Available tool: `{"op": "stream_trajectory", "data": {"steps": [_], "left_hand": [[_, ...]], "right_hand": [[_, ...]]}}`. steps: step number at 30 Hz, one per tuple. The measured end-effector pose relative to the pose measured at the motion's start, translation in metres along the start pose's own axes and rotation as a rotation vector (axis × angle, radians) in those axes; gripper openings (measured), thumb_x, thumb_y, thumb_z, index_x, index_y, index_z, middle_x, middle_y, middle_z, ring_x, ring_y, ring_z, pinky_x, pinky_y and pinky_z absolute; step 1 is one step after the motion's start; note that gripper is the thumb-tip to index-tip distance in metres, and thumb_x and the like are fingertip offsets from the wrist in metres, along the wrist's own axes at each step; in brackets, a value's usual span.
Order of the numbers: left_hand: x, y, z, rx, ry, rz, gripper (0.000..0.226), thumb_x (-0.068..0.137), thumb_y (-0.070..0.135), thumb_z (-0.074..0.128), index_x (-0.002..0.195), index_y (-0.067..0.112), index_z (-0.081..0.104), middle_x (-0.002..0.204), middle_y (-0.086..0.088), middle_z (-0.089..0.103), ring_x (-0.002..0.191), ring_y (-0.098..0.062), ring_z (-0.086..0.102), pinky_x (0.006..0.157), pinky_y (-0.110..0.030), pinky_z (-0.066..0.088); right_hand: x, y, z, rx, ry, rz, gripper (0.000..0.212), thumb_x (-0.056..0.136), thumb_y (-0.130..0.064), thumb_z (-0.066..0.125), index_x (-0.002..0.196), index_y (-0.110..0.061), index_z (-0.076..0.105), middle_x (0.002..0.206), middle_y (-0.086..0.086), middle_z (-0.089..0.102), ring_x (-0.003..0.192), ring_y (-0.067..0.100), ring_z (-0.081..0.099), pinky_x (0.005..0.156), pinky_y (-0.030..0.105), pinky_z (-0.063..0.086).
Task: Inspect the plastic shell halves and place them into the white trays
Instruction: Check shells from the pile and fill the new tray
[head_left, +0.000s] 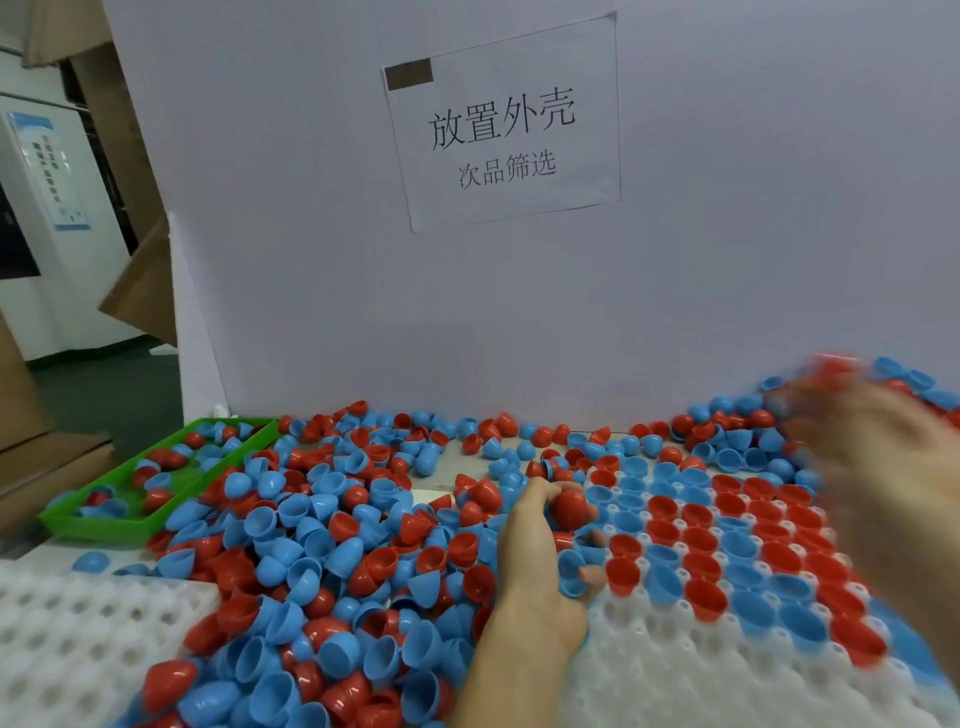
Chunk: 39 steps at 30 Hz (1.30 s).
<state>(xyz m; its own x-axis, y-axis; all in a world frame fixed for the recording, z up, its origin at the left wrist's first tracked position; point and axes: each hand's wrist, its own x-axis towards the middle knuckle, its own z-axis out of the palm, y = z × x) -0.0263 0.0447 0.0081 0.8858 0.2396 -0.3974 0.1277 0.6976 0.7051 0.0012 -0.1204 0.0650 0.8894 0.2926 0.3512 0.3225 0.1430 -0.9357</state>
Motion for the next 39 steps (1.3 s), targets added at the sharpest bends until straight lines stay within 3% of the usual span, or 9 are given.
{"op": "stream_trajectory", "data": {"steps": [4, 7, 11, 15, 20, 27, 30, 33, 39], "left_hand": [[-0.001, -0.003, -0.001, 0.034, 0.0, -0.035, 0.025, 0.09, 0.026, 0.063, 0.106, 0.008, 0.068, 0.082, -0.009, 0.064, 0.063, -0.016, 0.058, 0.036, -0.016, 0.037], [0.001, -0.001, -0.002, 0.054, 0.033, -0.018, 0.019, 0.087, 0.024, 0.064, 0.097, 0.008, 0.07, 0.074, -0.008, 0.067, 0.057, -0.016, 0.06, 0.036, -0.017, 0.036], [0.001, -0.004, 0.0, 0.072, 0.008, -0.01, 0.014, 0.086, 0.021, 0.065, 0.091, 0.008, 0.067, 0.069, -0.007, 0.066, 0.047, -0.014, 0.058, 0.035, -0.017, 0.034], [-0.001, -0.003, 0.002, 0.101, -0.084, -0.038, 0.027, 0.088, 0.025, 0.065, 0.104, 0.004, 0.07, 0.082, -0.008, 0.07, 0.056, -0.015, 0.063, 0.035, -0.017, 0.038], [0.001, -0.005, 0.002, 0.153, -0.088, -0.01, 0.04, 0.091, 0.051, 0.063, 0.113, 0.02, 0.073, 0.112, -0.011, 0.076, 0.106, -0.028, 0.07, 0.044, -0.023, 0.048], [-0.004, -0.006, 0.006, 0.177, -0.247, -0.006, 0.061, 0.079, 0.064, 0.066, 0.112, 0.014, 0.076, 0.118, -0.017, 0.073, 0.094, -0.027, 0.066, 0.044, -0.021, 0.041], [0.0, -0.005, 0.006, 0.165, -0.244, 0.031, 0.05, 0.081, 0.052, 0.072, 0.116, 0.015, 0.073, 0.121, -0.019, 0.071, 0.105, -0.037, 0.068, 0.056, -0.028, 0.047], [0.002, -0.006, 0.005, 0.18, -0.219, 0.081, 0.046, 0.084, 0.039, 0.077, 0.123, 0.018, 0.067, 0.125, -0.018, 0.068, 0.11, -0.038, 0.066, 0.042, -0.023, 0.047], [0.006, -0.01, 0.003, 0.247, -0.144, 0.209, 0.02, 0.088, 0.024, 0.076, 0.107, 0.019, 0.073, 0.112, -0.012, 0.072, 0.101, -0.029, 0.066, 0.038, -0.021, 0.044]], "right_hand": [[-0.007, 0.012, 0.035, -0.432, -0.296, 0.01, 0.081, 0.068, -0.069, 0.055, 0.143, -0.055, 0.028, 0.119, -0.033, 0.061, 0.105, -0.006, 0.064, 0.084, 0.015, 0.054], [-0.005, 0.026, 0.025, -0.56, -0.11, -0.006, 0.048, 0.085, -0.051, 0.058, 0.132, -0.046, 0.05, 0.112, -0.026, 0.064, 0.099, -0.007, 0.063, 0.076, 0.01, 0.052], [-0.002, 0.037, 0.007, -0.681, -0.08, 0.013, 0.026, 0.094, -0.036, 0.06, 0.12, -0.039, 0.063, 0.103, -0.026, 0.064, 0.091, -0.006, 0.064, 0.067, 0.007, 0.049], [-0.004, 0.046, 0.018, -0.64, -0.167, 0.028, 0.021, 0.093, -0.036, 0.063, 0.113, -0.041, 0.068, 0.101, -0.02, 0.069, 0.086, -0.007, 0.066, 0.074, 0.015, 0.056], [-0.006, 0.052, 0.028, -0.586, -0.139, 0.0, 0.025, 0.086, -0.035, 0.072, 0.105, -0.05, 0.065, 0.1, -0.015, 0.065, 0.082, 0.001, 0.065, 0.073, 0.02, 0.057], [-0.003, 0.062, 0.033, -0.494, 0.054, -0.058, 0.018, 0.095, -0.023, 0.063, 0.095, -0.037, 0.073, 0.088, -0.015, 0.073, 0.079, 0.007, 0.07, 0.067, 0.021, 0.059], [-0.002, 0.06, 0.03, -0.273, 0.125, 0.002, 0.02, 0.099, -0.024, 0.055, 0.093, -0.037, 0.069, 0.082, -0.022, 0.072, 0.078, -0.003, 0.068, 0.058, 0.009, 0.051], [-0.001, 0.06, 0.029, -0.13, 0.13, 0.095, 0.017, 0.1, -0.027, 0.052, 0.099, -0.034, 0.068, 0.084, -0.017, 0.075, 0.079, 0.001, 0.071, 0.057, 0.012, 0.053], [-0.004, 0.062, 0.031, -0.162, 0.048, 0.101, 0.014, 0.095, -0.026, 0.062, 0.1, -0.032, 0.073, 0.092, -0.012, 0.076, 0.085, 0.007, 0.073, 0.068, 0.023, 0.06]]}}
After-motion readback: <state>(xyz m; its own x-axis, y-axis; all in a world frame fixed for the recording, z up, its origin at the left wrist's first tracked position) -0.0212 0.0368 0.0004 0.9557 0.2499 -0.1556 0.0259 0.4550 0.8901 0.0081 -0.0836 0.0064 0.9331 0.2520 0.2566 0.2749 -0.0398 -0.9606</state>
